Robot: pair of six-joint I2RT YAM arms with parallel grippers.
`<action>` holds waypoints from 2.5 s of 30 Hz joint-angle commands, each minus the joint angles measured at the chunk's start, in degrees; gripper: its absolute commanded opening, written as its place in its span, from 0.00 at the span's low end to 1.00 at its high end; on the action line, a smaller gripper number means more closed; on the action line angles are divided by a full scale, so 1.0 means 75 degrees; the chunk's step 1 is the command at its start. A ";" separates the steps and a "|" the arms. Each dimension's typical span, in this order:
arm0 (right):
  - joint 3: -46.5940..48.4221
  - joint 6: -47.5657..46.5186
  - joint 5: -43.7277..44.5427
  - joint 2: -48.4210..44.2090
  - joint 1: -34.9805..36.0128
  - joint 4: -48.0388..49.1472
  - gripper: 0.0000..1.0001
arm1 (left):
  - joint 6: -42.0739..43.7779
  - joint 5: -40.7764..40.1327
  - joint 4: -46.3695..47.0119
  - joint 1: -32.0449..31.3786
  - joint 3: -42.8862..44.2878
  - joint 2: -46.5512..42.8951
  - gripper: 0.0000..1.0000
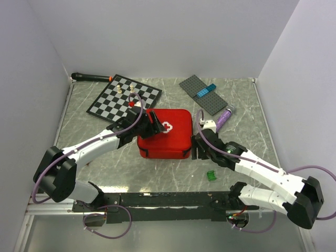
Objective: Organize the medicine kit
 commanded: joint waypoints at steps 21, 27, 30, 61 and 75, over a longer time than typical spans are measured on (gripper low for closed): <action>-0.0533 -0.1464 -0.1781 0.1127 0.0184 0.2989 0.60 | 0.0383 -0.0155 -0.0063 0.0002 -0.0477 -0.0475 0.72; -0.0779 -0.1652 -0.1605 0.1103 0.0184 0.3141 0.44 | 0.0441 -0.0179 -0.0098 0.0002 -0.0524 -0.0487 0.72; -0.0885 -0.1699 -0.1593 0.1103 0.0172 0.3247 0.38 | 0.0465 -0.0155 -0.0098 0.0025 -0.0501 -0.0463 0.72; -0.0265 -0.1418 -0.1687 0.0997 0.0757 0.2041 0.00 | -0.0167 -0.1138 -0.1316 0.0330 -0.1098 -0.2992 0.77; 0.0744 -0.1113 -0.1359 0.2146 0.1731 0.1853 0.00 | -0.1198 -0.0602 -0.0828 0.0307 -0.2902 -0.4096 0.80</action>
